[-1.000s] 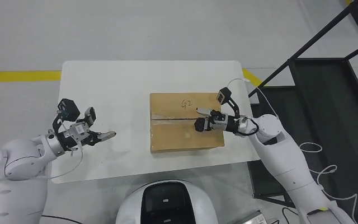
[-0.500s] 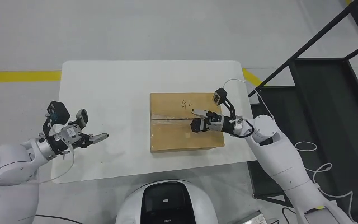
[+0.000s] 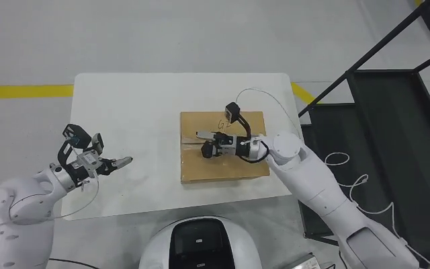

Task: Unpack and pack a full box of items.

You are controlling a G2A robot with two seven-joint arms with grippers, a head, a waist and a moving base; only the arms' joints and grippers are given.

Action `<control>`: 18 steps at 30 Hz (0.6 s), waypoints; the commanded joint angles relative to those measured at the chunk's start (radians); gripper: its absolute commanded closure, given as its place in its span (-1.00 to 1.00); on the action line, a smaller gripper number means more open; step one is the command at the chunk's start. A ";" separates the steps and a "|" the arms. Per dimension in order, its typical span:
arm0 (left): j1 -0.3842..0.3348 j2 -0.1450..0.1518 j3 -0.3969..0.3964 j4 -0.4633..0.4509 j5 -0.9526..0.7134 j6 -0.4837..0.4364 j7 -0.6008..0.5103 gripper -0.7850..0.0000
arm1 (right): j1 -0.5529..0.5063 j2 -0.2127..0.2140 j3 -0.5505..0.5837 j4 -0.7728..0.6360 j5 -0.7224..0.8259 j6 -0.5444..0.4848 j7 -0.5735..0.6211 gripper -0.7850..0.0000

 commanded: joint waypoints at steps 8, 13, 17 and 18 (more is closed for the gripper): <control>0.000 0.000 0.000 0.000 0.000 0.000 0.000 -1.00 | 0.064 -0.039 -0.086 0.073 -0.061 -0.011 -0.082 -1.00; 0.000 0.000 0.000 0.000 0.000 0.000 0.000 -1.00 | 0.052 -0.033 -0.052 0.091 -0.074 -0.010 -0.065 -1.00; 0.000 0.000 0.000 0.000 0.000 0.000 0.000 -1.00 | 0.020 -0.014 0.006 0.073 -0.107 0.016 -0.046 -1.00; 0.000 0.000 0.000 0.000 0.000 0.000 0.000 -1.00 | 0.011 -0.009 0.020 0.066 -0.113 0.023 -0.042 -1.00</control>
